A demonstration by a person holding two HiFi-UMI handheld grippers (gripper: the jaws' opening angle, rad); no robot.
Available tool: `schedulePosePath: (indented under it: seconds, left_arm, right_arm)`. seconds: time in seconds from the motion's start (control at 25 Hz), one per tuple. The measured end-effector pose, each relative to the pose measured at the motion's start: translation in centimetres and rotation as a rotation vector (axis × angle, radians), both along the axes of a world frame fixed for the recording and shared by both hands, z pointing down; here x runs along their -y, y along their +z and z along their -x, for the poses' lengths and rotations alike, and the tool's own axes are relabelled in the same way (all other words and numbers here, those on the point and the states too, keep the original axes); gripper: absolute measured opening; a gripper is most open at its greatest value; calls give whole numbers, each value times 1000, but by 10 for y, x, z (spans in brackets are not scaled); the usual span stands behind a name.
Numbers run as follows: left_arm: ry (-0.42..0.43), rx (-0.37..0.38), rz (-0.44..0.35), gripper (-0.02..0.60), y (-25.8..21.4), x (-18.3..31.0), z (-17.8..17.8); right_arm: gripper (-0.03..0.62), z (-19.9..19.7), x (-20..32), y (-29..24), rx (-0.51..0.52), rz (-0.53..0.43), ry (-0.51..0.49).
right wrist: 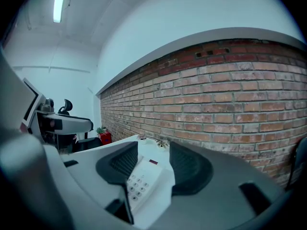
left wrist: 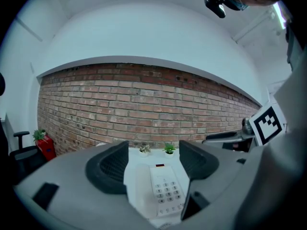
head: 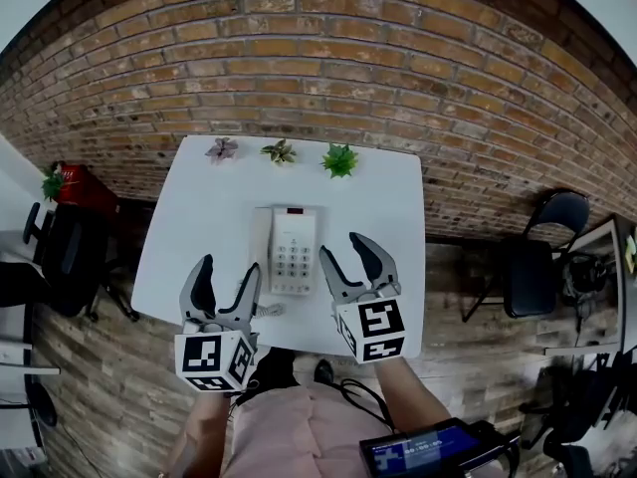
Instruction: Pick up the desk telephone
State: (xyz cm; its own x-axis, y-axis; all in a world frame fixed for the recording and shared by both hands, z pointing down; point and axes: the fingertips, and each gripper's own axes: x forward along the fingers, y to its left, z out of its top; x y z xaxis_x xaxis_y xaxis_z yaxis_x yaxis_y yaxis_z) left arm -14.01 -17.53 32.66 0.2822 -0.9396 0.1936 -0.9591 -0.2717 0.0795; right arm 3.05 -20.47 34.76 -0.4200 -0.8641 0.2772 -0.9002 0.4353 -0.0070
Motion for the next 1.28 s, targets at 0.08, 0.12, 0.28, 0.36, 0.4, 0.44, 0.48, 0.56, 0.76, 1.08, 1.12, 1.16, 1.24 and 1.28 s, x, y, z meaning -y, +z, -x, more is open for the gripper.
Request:
schedulePosePath:
  seconds: [0.08, 0.12, 0.28, 0.36, 0.4, 0.44, 0.48, 0.56, 0.76, 1.08, 1.12, 1.16, 1.24, 1.28]
  left_arm:
    - [10, -14, 14, 337, 5, 12, 4]
    - [17, -22, 23, 337, 8, 18, 5]
    - [49, -50, 71, 342, 26, 41, 10]
    - [61, -61, 98, 344, 36, 52, 13]
    - [67, -67, 112, 344, 41, 57, 14]
    - [72, -72, 126, 345, 46, 61, 16]
    - [78, -75, 139, 346, 51, 66, 17]
    - [89, -82, 164, 348, 61, 73, 18]
    - [114, -102, 227, 353, 86, 89, 17]
    - [169, -136, 355, 367, 133, 108, 8]
    - [175, -141, 372, 367, 139, 109, 7]
    - [181, -146, 388, 370, 144, 110, 6]
    - [195, -156, 417, 376, 154, 113, 4]
    - [202, -160, 431, 379, 158, 115, 2]
  right_arm:
    - [212, 5, 9, 5, -6, 17, 8]
    - [212, 7, 14, 8, -6, 24, 12]
    - [212, 16, 32, 21, -12, 55, 29]
    - [212, 19, 40, 30, -16, 77, 39]
    - [212, 20, 45, 34, -18, 88, 45]
    - [212, 21, 49, 38, -19, 98, 51]
    - [212, 22, 53, 41, -20, 106, 56]
    - [212, 23, 60, 49, -22, 124, 65]
    - [213, 26, 74, 74, -23, 184, 81]
    - [221, 33, 90, 114, 15, 285, 77]
    - [224, 34, 92, 119, 17, 294, 77]
    - [227, 35, 94, 122, 18, 303, 77]
    - [239, 36, 96, 130, 25, 323, 80]
    - [244, 36, 97, 133, 31, 333, 81]
